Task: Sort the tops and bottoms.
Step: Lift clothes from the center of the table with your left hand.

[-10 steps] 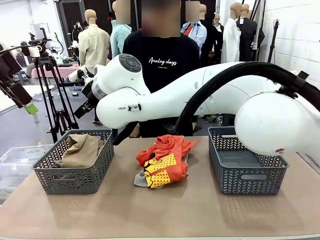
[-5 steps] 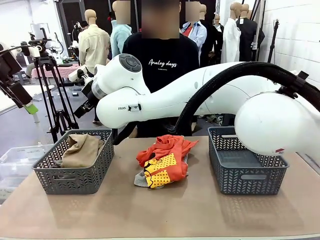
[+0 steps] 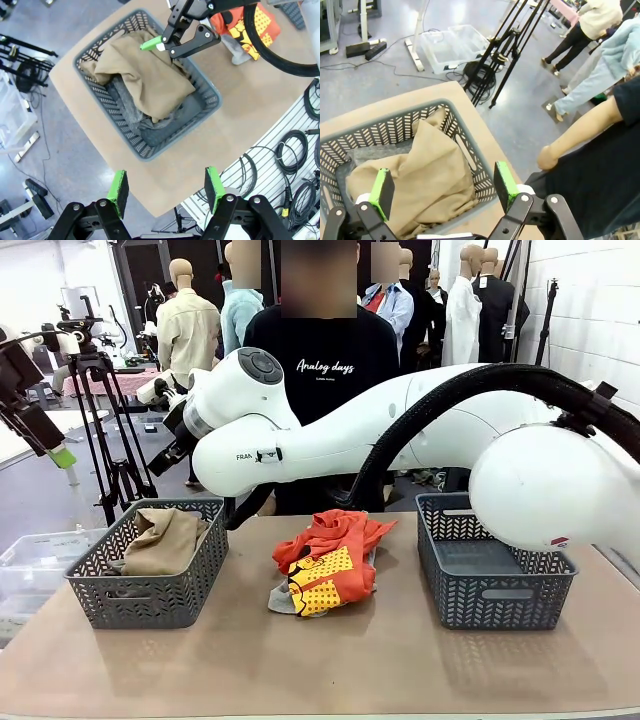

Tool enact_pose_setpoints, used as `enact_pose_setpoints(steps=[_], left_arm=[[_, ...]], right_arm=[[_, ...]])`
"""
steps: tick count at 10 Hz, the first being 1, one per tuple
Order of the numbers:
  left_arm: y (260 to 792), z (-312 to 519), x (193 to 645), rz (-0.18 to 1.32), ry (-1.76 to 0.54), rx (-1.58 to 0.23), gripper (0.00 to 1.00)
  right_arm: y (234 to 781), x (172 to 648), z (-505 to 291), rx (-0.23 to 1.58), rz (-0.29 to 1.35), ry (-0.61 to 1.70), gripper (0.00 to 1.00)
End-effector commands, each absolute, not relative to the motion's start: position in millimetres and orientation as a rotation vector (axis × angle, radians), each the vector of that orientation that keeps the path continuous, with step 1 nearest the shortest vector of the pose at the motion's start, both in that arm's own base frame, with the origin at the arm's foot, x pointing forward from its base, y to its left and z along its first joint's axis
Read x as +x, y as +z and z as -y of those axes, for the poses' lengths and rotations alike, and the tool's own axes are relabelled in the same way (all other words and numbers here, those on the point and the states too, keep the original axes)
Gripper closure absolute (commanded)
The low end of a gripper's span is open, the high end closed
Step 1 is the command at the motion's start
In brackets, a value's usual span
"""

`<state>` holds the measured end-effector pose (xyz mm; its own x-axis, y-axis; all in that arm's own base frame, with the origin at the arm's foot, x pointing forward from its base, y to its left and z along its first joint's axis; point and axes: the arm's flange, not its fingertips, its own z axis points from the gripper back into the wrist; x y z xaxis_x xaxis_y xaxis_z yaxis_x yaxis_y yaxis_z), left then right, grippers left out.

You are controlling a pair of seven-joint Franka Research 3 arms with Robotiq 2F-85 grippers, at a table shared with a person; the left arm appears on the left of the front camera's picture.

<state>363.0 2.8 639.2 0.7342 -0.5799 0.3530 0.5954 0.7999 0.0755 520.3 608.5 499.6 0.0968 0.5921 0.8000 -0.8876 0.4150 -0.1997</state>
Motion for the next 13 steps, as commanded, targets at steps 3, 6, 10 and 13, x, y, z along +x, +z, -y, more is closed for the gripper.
enact_pose_setpoints(steps=[3, 6, 10, 13], left_arm=[[641, -3, 364, 0.370, -0.640, -0.037, 0.20], [641, -3, 364, 0.370, -0.640, -0.037, 0.20], [641, -3, 364, 0.370, -0.640, -0.037, 0.20], [641, -3, 364, 0.370, -0.640, -0.037, 0.20]], right_arm=[[501, 520, -611, 0.359, 0.971, 1.137, 0.00], [521, 513, -596, 0.281, 0.942, 1.127, 0.00], [605, 458, -477, 0.032, 0.844, 0.975, 0.00], [639, 402, -389, -0.038, 0.779, 0.900, 0.00]])
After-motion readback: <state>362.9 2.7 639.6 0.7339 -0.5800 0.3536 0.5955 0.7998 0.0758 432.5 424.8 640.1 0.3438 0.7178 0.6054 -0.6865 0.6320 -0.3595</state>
